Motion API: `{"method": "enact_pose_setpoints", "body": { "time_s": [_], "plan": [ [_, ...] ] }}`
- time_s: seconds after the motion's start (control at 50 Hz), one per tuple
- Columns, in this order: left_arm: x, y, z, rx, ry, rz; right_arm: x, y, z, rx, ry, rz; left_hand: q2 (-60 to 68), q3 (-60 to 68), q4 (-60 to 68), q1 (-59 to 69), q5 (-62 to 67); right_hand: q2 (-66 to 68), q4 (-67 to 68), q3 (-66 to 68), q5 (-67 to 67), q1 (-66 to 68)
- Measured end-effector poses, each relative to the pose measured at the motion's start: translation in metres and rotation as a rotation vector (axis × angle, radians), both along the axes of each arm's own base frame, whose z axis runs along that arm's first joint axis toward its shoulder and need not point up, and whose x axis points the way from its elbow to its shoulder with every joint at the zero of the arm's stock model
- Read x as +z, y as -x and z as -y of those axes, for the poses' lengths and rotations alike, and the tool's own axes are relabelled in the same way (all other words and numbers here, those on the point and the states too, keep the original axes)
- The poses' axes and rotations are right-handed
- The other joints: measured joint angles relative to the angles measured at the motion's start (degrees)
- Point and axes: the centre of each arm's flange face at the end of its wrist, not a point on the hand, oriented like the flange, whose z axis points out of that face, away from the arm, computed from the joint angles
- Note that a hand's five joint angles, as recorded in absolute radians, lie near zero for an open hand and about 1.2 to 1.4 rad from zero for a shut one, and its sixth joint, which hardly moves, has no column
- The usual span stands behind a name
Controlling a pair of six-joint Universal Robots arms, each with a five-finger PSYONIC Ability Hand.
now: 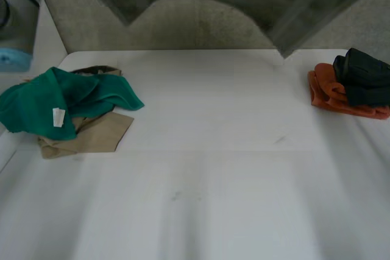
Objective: Fold the laundry.
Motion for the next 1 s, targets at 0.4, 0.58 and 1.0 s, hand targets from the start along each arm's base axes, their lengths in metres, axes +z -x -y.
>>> {"method": "enact_pose_setpoints", "body": {
  "time_s": [0.4, 0.58, 1.0],
  "plan": [
    [-0.187, 0.001, -0.061, -0.013, -0.662, 0.336, -0.171, 0.019, -0.031, -0.031, -0.701, -0.357, 0.0, 0.0, 0.0, 0.0, 0.0, 0.0, 0.0, 0.0, 0.0, 0.0],
    [-0.194, -0.026, -0.159, -0.050, -0.947, 0.775, -0.165, 0.055, -0.109, -0.024, -1.058, -0.706, 0.0, 0.0, 0.0, 0.0, 0.0, 0.0, 0.0, 0.0, 0.0, 0.0],
    [-0.157, -0.008, -0.131, -0.016, -0.789, 0.784, -0.183, 0.042, -0.080, -0.012, -0.960, -0.686, 0.0, 0.0, 0.0, 0.0, 0.0, 0.0, 0.0, 0.0, 0.0, 0.0]
  ]
}}
